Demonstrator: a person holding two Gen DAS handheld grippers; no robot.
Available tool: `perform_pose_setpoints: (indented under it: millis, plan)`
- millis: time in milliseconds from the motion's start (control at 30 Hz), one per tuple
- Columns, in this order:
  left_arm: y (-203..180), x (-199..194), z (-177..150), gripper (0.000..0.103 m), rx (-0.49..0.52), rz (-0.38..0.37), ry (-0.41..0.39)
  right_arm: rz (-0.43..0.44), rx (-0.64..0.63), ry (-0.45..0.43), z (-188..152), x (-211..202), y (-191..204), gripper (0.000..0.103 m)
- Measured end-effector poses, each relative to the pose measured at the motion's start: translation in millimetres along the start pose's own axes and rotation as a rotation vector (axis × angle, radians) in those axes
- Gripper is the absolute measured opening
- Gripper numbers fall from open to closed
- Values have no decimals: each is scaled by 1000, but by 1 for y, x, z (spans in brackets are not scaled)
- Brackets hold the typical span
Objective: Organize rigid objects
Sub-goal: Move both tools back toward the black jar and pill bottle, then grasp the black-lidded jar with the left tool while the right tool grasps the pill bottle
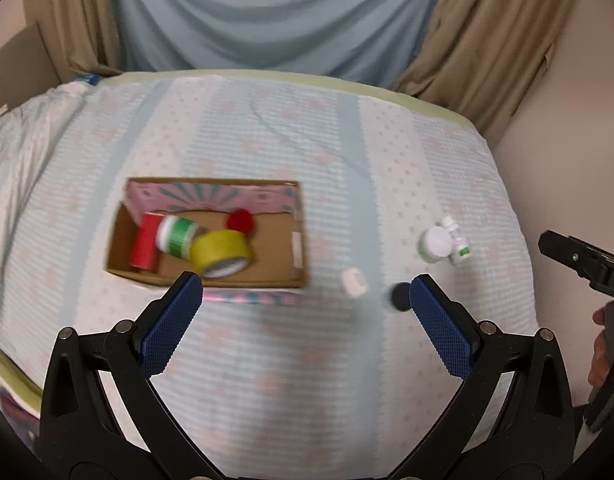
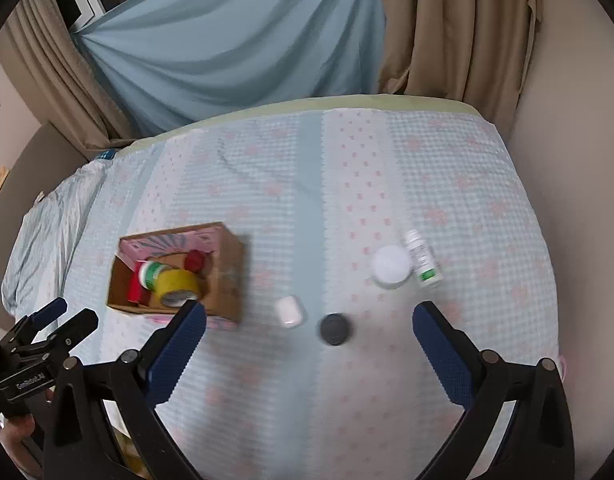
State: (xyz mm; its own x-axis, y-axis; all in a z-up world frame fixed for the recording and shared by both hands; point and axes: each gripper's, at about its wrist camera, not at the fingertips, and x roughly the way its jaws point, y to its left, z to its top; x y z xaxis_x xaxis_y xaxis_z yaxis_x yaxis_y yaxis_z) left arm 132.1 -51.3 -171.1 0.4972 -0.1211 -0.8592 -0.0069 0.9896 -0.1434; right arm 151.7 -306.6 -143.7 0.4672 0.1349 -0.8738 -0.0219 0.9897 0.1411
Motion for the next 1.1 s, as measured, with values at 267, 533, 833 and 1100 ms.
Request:
perform_pose_setpoints:
  millis: [267,533,833,1100]
  plan:
    - [-81,60,-31,103,-18,-30,84,-30,-85,77,12,45,-93,103]
    - [-132,146,-69,103,46,-51,196,-66,-133,185,8,124,-148,103]
    - [-152,226,-98,101,39,-32,266,-81,-175,339,-1,215,-174,103]
    - [-155,282,-103,96,2,-16,291,-120,-266,443,2,281,-175,95]
